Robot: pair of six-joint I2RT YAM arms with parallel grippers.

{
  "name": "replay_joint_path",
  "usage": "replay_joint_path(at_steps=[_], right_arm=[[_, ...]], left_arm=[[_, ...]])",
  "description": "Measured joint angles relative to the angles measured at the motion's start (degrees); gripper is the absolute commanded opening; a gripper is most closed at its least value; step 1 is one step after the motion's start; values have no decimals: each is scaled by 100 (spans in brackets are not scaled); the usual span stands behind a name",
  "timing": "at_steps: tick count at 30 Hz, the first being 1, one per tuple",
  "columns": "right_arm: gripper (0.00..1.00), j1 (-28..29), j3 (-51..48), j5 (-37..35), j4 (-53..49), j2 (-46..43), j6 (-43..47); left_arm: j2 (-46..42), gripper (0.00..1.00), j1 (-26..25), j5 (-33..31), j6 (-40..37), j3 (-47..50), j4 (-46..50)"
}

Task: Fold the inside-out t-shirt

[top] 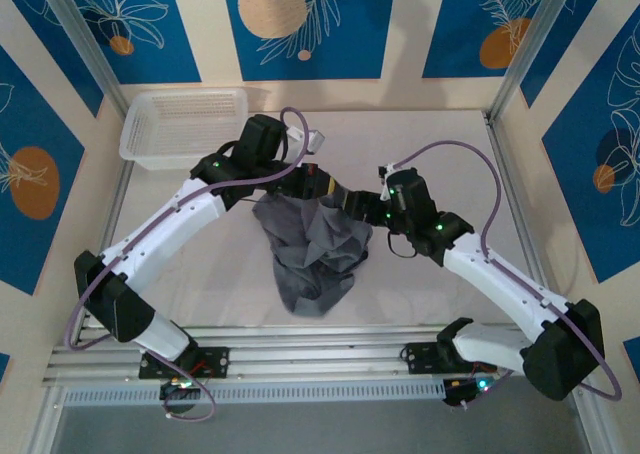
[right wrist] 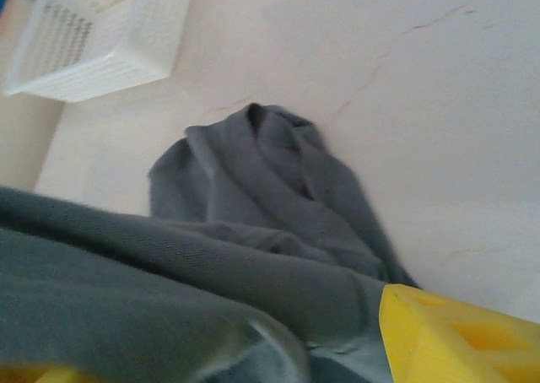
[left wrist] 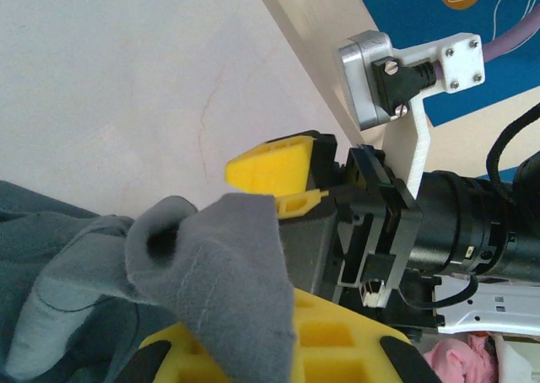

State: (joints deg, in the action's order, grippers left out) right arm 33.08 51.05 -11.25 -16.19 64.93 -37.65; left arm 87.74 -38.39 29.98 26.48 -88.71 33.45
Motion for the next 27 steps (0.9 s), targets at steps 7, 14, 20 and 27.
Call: replay_joint_path(at_steps=[7,14,20,27], right_arm=[[70,15,140,256,120,417,-151],[63,-535,404,452,-710,903,-802],[62,-1215,-348,1687,-789,385,-1279],[15,-1563,-1261,2876,-575,-940,-1797]], left_arm=[[0,0,-4,0,0,0,0],[0,0,-7,0,-2,0,0],[0,0,-17,0,-2,37,-2],[9,0,-26,2,2,70,-103]])
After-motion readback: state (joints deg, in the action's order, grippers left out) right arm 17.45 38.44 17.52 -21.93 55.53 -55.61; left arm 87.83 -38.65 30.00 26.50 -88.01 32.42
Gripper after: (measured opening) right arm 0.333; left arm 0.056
